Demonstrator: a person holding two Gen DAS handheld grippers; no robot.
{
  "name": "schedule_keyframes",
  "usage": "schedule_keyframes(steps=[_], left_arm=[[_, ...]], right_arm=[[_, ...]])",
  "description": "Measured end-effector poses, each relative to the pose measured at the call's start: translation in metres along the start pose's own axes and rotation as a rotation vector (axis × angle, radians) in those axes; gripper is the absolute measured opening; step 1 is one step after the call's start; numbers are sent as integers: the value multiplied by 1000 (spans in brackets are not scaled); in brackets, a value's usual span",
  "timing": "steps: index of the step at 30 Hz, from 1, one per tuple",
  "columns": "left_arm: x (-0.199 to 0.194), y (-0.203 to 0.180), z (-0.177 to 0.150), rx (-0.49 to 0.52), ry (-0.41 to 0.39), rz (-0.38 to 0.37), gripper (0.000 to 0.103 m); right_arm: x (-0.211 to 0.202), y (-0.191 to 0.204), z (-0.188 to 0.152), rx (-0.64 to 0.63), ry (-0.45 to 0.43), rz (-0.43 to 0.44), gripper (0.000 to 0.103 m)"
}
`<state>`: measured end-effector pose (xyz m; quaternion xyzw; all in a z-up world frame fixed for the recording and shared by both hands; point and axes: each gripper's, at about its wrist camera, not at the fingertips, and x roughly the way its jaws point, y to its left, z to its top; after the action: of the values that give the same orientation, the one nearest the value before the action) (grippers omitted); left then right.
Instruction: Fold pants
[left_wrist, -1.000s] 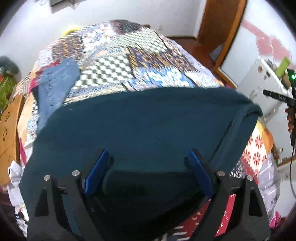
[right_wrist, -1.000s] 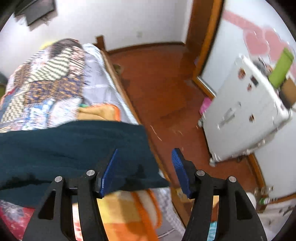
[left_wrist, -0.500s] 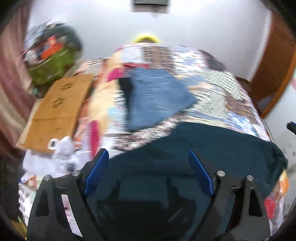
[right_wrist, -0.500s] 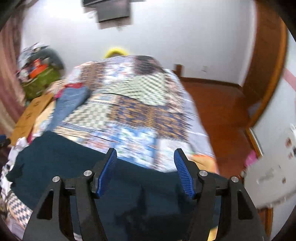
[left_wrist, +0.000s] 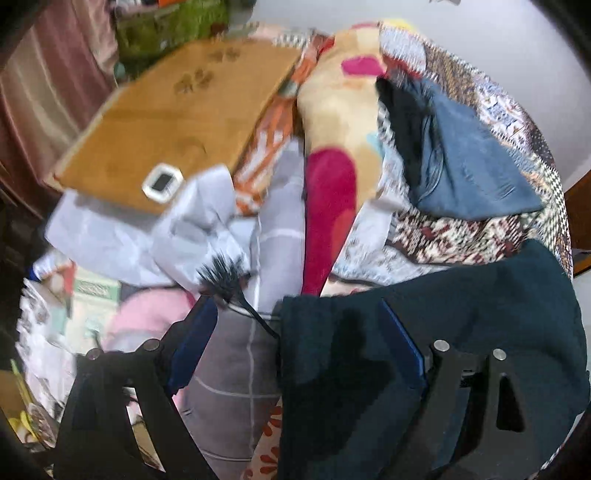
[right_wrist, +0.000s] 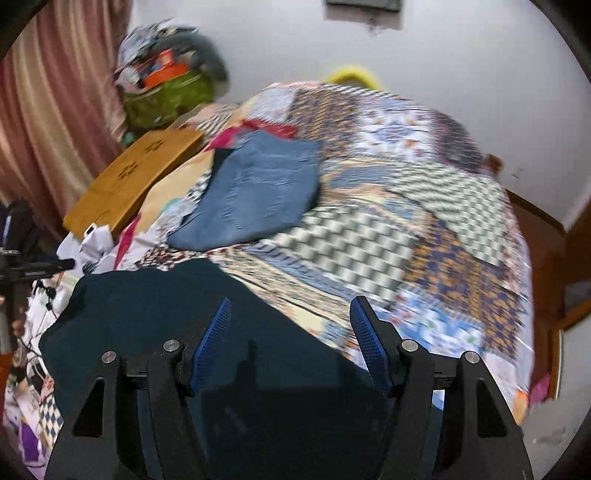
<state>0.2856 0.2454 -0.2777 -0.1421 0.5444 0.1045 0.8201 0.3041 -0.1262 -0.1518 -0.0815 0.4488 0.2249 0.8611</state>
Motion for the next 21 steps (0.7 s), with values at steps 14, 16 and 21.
schedule_keyframes(steps=[14, 16, 21], left_arm=[[29, -20, -6, 38, 79, -231, 26], [21, -20, -6, 40, 42, -217, 17], [-1, -31, 1, 121, -75, -87, 14]], right_arm=[[114, 44, 23, -29, 238, 205, 39], [112, 50, 23, -64, 227, 206, 30], [99, 58, 30, -97, 164, 153, 7]])
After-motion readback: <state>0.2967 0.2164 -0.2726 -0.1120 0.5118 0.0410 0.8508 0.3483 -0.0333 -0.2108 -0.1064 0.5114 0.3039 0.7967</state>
